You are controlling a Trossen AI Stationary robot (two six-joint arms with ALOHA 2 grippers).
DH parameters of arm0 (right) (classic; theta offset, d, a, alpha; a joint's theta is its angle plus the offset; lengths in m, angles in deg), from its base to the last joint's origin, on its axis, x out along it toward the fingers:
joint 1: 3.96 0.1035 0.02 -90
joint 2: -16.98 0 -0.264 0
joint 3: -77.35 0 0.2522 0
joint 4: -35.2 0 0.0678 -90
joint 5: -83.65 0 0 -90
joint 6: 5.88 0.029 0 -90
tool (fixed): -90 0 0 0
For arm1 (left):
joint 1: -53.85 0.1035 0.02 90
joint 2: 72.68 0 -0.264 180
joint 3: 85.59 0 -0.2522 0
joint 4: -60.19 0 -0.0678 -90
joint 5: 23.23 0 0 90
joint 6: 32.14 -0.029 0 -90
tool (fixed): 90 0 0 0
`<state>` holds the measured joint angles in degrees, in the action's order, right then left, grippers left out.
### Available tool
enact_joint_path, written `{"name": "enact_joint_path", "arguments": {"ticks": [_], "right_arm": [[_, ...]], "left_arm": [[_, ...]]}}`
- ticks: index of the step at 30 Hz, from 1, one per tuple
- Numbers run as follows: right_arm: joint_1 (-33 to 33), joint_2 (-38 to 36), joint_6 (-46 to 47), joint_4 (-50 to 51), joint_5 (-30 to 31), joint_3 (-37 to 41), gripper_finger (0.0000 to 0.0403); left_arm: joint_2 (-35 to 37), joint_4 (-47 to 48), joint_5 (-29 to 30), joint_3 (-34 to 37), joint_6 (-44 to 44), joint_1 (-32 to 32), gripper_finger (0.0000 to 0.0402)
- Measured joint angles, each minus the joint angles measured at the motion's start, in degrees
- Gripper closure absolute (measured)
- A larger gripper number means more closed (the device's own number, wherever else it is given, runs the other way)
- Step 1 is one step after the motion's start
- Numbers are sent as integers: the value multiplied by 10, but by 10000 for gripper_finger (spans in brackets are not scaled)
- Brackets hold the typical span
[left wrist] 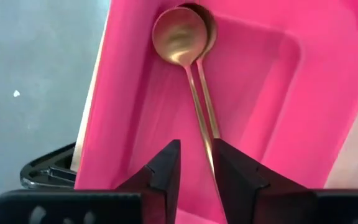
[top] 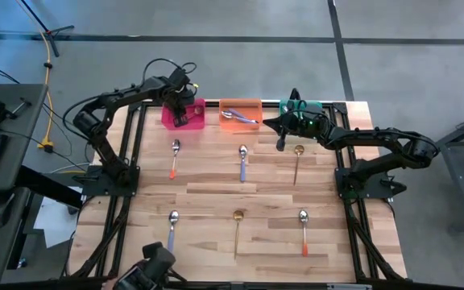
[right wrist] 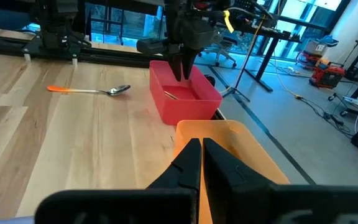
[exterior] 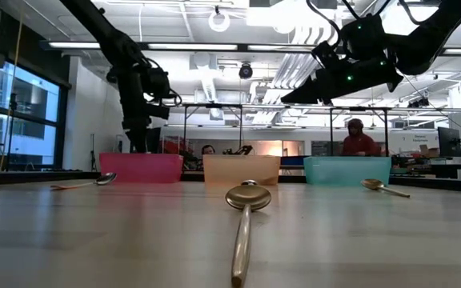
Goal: Sort silverware by color (type)
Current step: Put the top gold spoon into the pink bin
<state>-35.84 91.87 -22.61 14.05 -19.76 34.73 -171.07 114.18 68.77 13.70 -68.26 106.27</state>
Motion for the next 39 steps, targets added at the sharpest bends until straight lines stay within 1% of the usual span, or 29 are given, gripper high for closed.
{"name": "enact_joint_path", "arguments": {"ticks": [4,9,12,18,21,23,25,30,33,36,39], "right_arm": [[0,0,2,8,0,0,403],[0,0,13,23,0,0,403],[6,0,26,32,16,0,403],[50,0,41,64,107,0,403],[76,0,81,92,160,0,403],[93,0,125,116,198,0,403],[107,0,185,153,244,0,401],[136,0,326,270,330,0,374],[142,0,397,321,343,0,346],[142,0,455,364,342,-1,317],[129,1,478,451,339,-33,294]], "left_arm": [[34,-50,2,29,3,-14,350],[103,-118,1,68,47,-33,392],[150,-166,-1,106,76,-53,399],[229,-262,-3,196,136,-115,399],[252,-336,-3,246,179,-152,401],[255,-396,-10,281,210,-173,401],[255,-458,-44,314,240,-189,401],[255,-625,-169,385,314,-213,401],[255,-708,-215,413,346,-215,401],[255,-741,-245,425,354,-215,401],[255,-758,-269,428,355,-215,401]]}}
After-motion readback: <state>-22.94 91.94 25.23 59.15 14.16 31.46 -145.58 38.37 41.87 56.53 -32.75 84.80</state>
